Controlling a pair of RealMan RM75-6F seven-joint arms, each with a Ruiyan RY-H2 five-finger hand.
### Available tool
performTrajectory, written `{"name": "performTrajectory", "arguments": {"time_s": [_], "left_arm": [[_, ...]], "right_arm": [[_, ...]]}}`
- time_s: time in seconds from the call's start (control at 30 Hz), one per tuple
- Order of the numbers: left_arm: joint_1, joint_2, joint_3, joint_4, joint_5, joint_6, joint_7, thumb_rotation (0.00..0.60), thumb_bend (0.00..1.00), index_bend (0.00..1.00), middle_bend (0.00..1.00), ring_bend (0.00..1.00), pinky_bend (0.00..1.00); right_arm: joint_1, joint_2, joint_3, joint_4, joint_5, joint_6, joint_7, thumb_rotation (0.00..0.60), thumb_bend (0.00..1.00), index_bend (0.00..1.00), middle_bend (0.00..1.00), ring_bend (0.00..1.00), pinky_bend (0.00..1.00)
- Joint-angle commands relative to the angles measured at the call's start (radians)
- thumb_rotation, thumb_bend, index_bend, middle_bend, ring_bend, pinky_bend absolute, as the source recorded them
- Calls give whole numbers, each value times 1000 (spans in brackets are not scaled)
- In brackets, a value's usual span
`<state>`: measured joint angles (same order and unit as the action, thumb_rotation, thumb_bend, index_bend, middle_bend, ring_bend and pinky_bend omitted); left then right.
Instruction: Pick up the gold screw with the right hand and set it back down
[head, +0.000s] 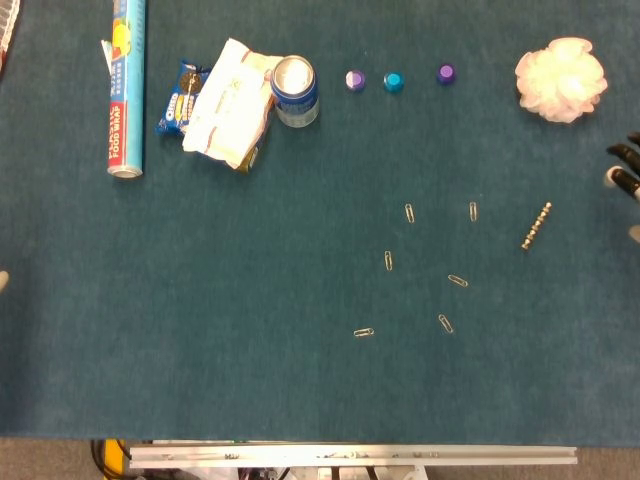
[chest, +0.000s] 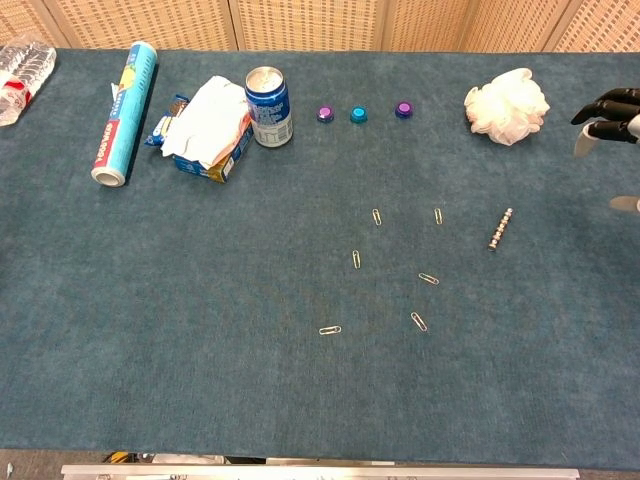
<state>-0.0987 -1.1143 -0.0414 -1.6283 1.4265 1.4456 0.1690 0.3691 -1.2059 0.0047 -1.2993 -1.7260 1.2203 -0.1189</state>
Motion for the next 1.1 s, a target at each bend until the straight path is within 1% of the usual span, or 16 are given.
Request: {"name": "performTrajectory", "arguments": {"time_s": [0.03, 0.23, 0.3, 0.43, 0.73, 0.8, 0.9, 1.0, 1.1], "left_arm": [[1, 0, 0, 0, 0, 1, -1, 600, 84, 373, 294, 221, 411], [2, 2, 0, 0, 1, 2, -5, 600, 85, 373, 294, 221, 411], [3, 2, 1, 0, 1, 2, -6, 600, 84, 373, 294, 221, 411], [3, 3, 0, 0, 1, 2, -9, 600, 84, 373, 294, 221, 411], [5, 4, 0, 0, -1, 3, -12, 600, 84, 373, 294, 221, 411], [6, 4, 0, 1, -1, 3, -13, 600, 84, 373, 294, 221, 411], [6, 4, 0, 1, -2, 3, -11, 600, 84, 373, 294, 221, 411], [7, 3, -1, 1, -4, 3, -9, 600, 84, 373, 294, 221, 411], [7, 3, -2, 1, -7, 3, -9, 600, 85, 373, 294, 221, 411]], "right_arm": [[18, -16, 1, 9, 17, -31, -29, 600, 112, 427, 213, 135, 351], [38, -47, 5, 17, 52, -78, -78, 600, 116, 430, 197, 114, 322], [45, -56, 4, 22, 59, -91, -85, 600, 132, 431, 196, 114, 319], [61, -76, -1, 35, 67, -117, -94, 600, 172, 432, 196, 113, 316], [86, -112, -19, 63, 71, -152, -117, 600, 183, 444, 196, 113, 316], [90, -120, -22, 71, 72, -157, -125, 600, 183, 446, 196, 113, 296], [94, -134, -26, 86, 74, -162, -142, 600, 185, 446, 196, 103, 226], [100, -144, -29, 95, 78, -173, -153, 600, 198, 449, 196, 102, 203], [106, -151, -33, 102, 81, -181, -158, 600, 206, 453, 196, 102, 200]]}}
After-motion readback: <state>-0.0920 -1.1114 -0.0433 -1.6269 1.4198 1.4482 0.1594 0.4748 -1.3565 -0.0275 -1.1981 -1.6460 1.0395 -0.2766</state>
